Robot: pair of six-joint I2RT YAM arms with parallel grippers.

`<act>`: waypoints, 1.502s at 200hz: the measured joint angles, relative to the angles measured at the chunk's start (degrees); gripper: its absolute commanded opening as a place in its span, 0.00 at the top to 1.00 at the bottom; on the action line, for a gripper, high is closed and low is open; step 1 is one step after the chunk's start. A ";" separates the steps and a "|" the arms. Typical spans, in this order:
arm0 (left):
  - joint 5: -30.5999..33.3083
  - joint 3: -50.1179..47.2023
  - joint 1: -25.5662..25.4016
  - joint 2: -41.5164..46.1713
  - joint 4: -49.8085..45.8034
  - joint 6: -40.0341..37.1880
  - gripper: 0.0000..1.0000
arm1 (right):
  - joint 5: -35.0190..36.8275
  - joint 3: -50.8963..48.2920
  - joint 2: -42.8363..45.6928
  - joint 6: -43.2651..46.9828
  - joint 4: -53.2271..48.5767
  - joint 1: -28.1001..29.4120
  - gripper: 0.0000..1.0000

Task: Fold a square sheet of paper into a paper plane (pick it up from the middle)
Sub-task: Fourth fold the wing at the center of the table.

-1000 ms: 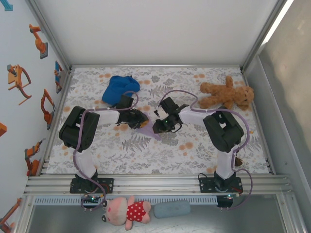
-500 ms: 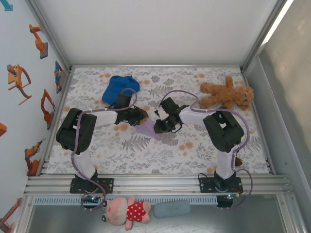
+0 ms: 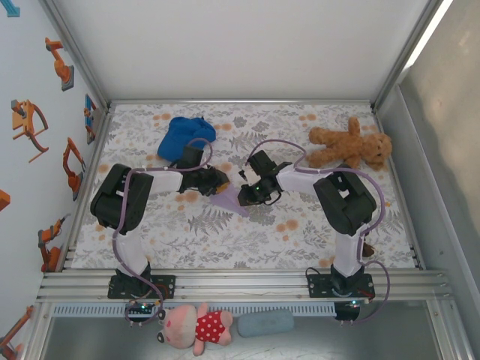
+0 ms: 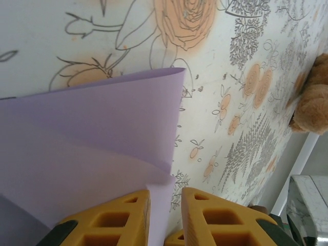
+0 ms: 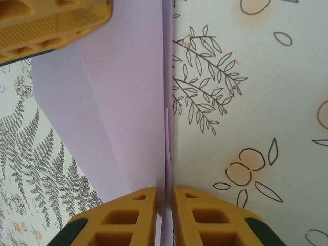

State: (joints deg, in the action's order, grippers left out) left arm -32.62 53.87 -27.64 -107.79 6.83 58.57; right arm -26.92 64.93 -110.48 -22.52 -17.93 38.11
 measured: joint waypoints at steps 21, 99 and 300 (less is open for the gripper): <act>0.00 0.00 0.04 -0.50 -0.04 -0.02 0.76 | 0.00 0.00 0.00 0.00 0.00 0.00 0.84; -0.28 0.70 0.26 -1.18 -1.22 -0.63 0.76 | 0.07 -0.04 0.26 -0.11 0.00 0.00 0.81; 0.83 3.98 0.24 -2.25 -7.08 -1.38 0.77 | -7.72 3.48 -3.02 -1.46 3.72 0.66 0.92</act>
State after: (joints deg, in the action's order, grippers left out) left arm -31.79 57.84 -27.40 -110.04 -0.25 57.19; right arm -34.63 68.40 -113.49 -23.99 -14.22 38.76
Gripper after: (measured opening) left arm 0.233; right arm 0.082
